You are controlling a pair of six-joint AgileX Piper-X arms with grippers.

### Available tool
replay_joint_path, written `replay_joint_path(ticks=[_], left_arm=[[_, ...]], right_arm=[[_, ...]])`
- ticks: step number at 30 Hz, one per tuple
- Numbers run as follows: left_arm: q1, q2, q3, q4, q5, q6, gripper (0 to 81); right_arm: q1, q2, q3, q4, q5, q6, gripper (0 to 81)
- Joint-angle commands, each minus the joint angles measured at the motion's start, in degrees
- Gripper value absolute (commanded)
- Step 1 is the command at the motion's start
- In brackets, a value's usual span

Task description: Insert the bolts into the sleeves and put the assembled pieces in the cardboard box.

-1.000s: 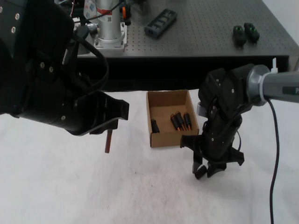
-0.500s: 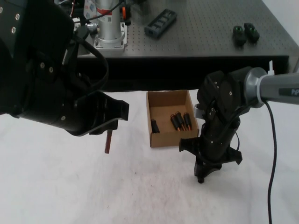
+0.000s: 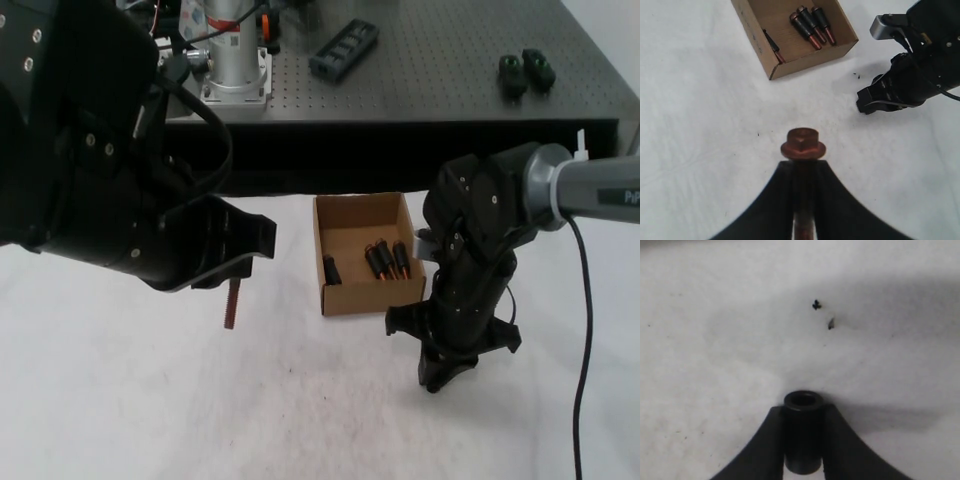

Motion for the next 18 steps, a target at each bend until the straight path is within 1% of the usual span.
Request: replay_joint_path(ticks=[1, 2, 4, 6, 7, 9, 10, 13, 18], left_arm=[[0.2, -0.7, -0.1, -0.2, -0.7, 0.4, 0.6], [0.2, -0.7, -0.1, -0.2, -0.7, 0.4, 0.6], [0.2, -0.7, -0.1, -0.2, -0.7, 0.4, 0.6], [0.2, -0.7, -0.1, -1.3, 0.5, 0.4, 0.6], [0.2, -0.7, -0.1, -2.2, 1.9, 0.4, 0.6], [0.2, -0.7, -0.1, -6.3, 6.8, 0.4, 0.6], [0.2, -0.7, -0.1, -8.6, 8.8, 0.0, 0.6], [0.2, -0.5, -0.1, -19.1, 14.0, -3.5, 0.6], [0.2, 3.0, -0.1, -34.4, 24.8, -13.5, 0.6]], right_arm=[[0.1, 0.4, -0.4, 0.6, -0.3, -1.8, 1.1], [0.1, 0.4, -0.4, 0.5, -0.4, -2.4, 2.6], [0.1, 0.1, -0.4, 0.5, -1.0, -3.8, 2.6], [0.1, -1.3, -0.4, -0.2, -2.2, -7.1, 2.6], [0.1, -2.7, -0.4, -0.5, -2.2, -9.7, 2.6], [0.1, -6.5, -0.2, -0.6, -2.3, -14.4, 2.6], [0.1, -9.1, 0.1, -0.8, -3.7, -16.2, 2.6], [0.1, -18.9, 3.2, -3.7, -10.5, -19.7, 2.6], [0.1, -35.5, 13.2, -11.0, -23.4, -19.7, 2.6]])
